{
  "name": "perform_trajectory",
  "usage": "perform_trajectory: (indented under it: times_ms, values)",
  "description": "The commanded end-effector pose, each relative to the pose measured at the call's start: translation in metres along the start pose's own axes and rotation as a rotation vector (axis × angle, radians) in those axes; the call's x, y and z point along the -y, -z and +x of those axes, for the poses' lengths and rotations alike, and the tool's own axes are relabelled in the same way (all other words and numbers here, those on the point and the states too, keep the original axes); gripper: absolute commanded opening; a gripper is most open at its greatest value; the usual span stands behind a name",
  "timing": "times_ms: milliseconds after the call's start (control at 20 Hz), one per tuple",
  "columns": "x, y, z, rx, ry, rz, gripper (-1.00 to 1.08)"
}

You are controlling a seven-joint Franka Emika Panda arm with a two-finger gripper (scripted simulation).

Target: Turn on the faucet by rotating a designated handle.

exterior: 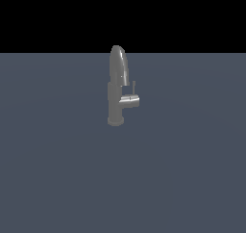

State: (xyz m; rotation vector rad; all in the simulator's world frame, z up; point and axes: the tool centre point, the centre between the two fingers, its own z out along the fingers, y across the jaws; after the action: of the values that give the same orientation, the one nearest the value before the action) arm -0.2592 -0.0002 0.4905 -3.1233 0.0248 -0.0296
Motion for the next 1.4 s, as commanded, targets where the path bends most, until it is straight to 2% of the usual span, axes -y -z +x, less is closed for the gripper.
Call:
perform_trajectory:
  times_ms: [0,350,650,900,1350]
  values:
    - [0.000,0.000,0.000,0.000,0.000,0.000,-1.00]
    - [0.001,0.000,0.007,0.016,-0.012,0.012,-1.00]
    - [0.003,-0.002,0.023,0.054,-0.043,0.040,-1.00]
    - [0.005,-0.005,0.044,0.106,-0.084,0.078,-1.00]
    - [0.007,-0.015,0.095,0.227,-0.181,0.168,-1.00]
